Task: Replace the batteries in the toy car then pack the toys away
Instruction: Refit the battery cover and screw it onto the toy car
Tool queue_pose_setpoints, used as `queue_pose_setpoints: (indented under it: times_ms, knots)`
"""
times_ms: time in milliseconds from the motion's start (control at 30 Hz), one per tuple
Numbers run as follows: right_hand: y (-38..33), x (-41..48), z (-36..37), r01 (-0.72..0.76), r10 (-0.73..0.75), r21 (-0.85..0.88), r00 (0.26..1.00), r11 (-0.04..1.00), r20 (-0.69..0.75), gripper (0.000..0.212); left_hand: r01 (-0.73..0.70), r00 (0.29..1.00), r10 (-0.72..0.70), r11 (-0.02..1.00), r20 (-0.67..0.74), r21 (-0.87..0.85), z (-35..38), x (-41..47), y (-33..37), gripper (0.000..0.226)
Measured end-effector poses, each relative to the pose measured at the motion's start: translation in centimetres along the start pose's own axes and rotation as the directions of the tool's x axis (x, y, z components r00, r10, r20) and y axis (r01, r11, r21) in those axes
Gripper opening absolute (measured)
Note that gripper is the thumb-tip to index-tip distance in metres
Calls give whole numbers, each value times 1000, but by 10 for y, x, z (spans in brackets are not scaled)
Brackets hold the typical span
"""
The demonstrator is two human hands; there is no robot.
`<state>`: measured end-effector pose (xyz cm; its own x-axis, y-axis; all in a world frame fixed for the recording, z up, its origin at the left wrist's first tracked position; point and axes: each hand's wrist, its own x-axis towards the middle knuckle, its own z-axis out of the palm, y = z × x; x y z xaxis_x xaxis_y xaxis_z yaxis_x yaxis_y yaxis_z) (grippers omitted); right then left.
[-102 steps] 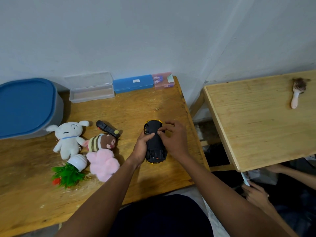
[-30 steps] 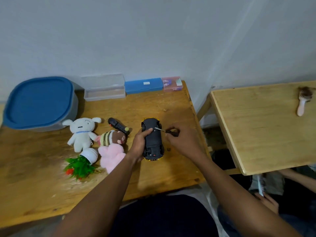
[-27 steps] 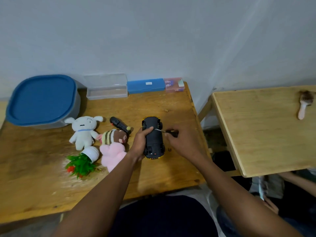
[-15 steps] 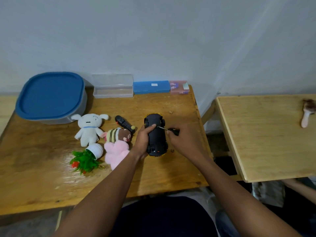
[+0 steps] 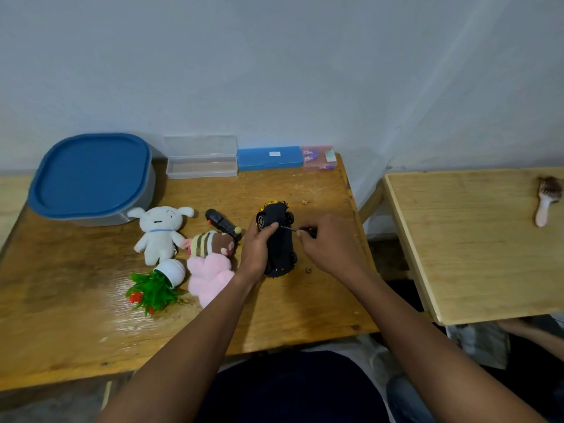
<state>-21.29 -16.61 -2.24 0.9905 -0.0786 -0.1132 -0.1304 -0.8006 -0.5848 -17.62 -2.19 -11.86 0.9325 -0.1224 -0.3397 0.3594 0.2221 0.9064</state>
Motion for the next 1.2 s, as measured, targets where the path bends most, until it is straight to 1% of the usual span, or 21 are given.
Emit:
queue_pose_setpoints:
  times_ms: [200, 367, 433, 533, 567, 667, 700, 767, 800, 867, 900, 1000, 1100, 1200]
  knots:
    - [-5, 2, -7, -31, 31, -1, 999, 1000, 18, 29, -62, 998, 60, 996, 19, 63, 1, -2, 6, 39]
    - [-10, 6, -7, -37, 37, 20, 999, 999, -14, 17, -76, 997, 75, 994, 23, 83, -1, -2, 4, 41]
    - [-10, 9, -7, -56, 56, 4, 998, 998, 24, 14, -77, 997, 75, 994, 26, 75, -2, -2, 2, 41]
    - [-11, 12, -8, -82, 83, -19, 991, 996, 107, 23, -66, 998, 65, 996, 28, 63, -2, -1, 1, 44]
    - [-10, 13, -8, -75, 78, -25, 990, 997, 115, 23, -61, 998, 60, 996, 27, 57, -3, -1, 1, 45]
    - [-9, 13, -8, -52, 55, -68, 998, 996, 40, 10, -55, 998, 54, 998, 17, 41, -2, 1, 1, 45]
    - [-9, 13, -8, -39, 41, -130, 999, 991, 14, 17, -56, 998, 56, 998, 11, 39, -2, 1, 1, 45]
    - [-8, 12, -6, -33, 32, -266, 999, 963, -7, 39, -55, 998, 54, 998, 8, 34, -2, 3, 3, 45]
    - [-8, 12, -6, -45, 43, -281, 999, 959, -13, 45, -50, 999, 50, 998, 7, 34, -2, 4, 3, 44]
    - [-8, 12, -6, -69, 70, -240, 998, 968, -8, 47, -43, 999, 43, 998, 4, 40, -2, 5, 3, 43]
    - [-8, 12, -7, -63, 65, -218, 998, 974, 5, 44, -42, 999, 41, 998, 4, 43, -2, 6, 4, 43]
    - [-11, 13, -11, 24, -17, -203, 999, 979, 39, 21, -47, 999, 46, 998, 10, 49, -2, 5, 6, 45]
    - [-12, 14, -14, 90, -77, -246, 995, 965, 60, 26, -56, 998, 55, 997, 13, 55, 1, 5, 9, 44]
    - [-13, 15, -14, 122, -134, -320, 991, 940, -15, 13, -58, 998, 58, 997, 6, 47, 1, 3, 13, 41]
